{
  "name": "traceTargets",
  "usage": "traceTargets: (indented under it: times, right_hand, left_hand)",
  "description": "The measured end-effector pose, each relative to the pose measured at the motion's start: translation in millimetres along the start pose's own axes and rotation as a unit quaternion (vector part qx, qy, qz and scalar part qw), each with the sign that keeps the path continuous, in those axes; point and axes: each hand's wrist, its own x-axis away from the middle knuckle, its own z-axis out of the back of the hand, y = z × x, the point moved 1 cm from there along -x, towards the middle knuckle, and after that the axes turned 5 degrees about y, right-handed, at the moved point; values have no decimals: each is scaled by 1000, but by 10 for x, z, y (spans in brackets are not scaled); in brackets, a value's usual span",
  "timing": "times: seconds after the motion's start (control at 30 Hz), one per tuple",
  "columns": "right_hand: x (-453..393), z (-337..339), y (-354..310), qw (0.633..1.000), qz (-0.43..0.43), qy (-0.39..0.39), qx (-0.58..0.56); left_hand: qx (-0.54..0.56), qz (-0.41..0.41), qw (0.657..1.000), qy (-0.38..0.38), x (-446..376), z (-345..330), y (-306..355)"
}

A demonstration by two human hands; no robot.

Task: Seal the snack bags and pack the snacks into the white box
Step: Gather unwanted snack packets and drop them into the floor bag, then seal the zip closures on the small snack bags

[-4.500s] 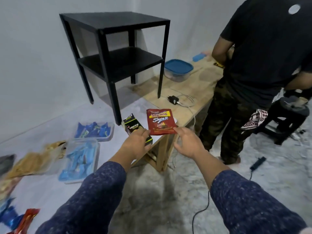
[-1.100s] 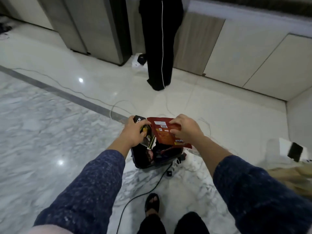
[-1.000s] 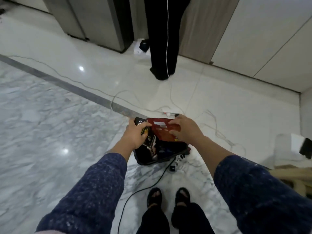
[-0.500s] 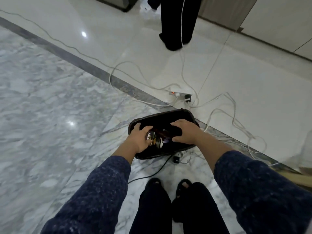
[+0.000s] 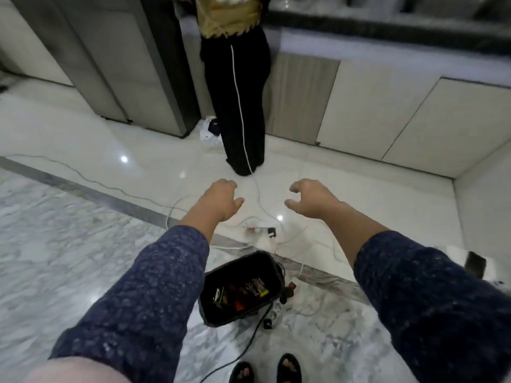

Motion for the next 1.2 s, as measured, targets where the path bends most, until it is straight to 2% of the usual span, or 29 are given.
traceTargets:
  times: [0.23,0.37,0.5,0.7,0.9,1.2]
  right_hand:
    - [544,1433,223,982,-66,174,14]
    - [1062,1860,407,959,-117,255,46]
    - [1676,2037,569,931,-206,296,60]
    - [2686,1940,615,880,-322,346,48]
    - [3886,1520,565,817,-452,356,39]
    - [5630,910,200,700,-606,377,17]
  left_hand:
    - [17,-163,974,155,-54,1208,1039]
    - [25,-264,946,184,15,1525,1607]
    - [41,-364,916,167,220,1651,2114]
    - [34,-480,868,118,647,1483,2690]
    - [17,-568,821,60,1224,1004,3263]
    - [-5,-715,699,-1,2762,377,4007]
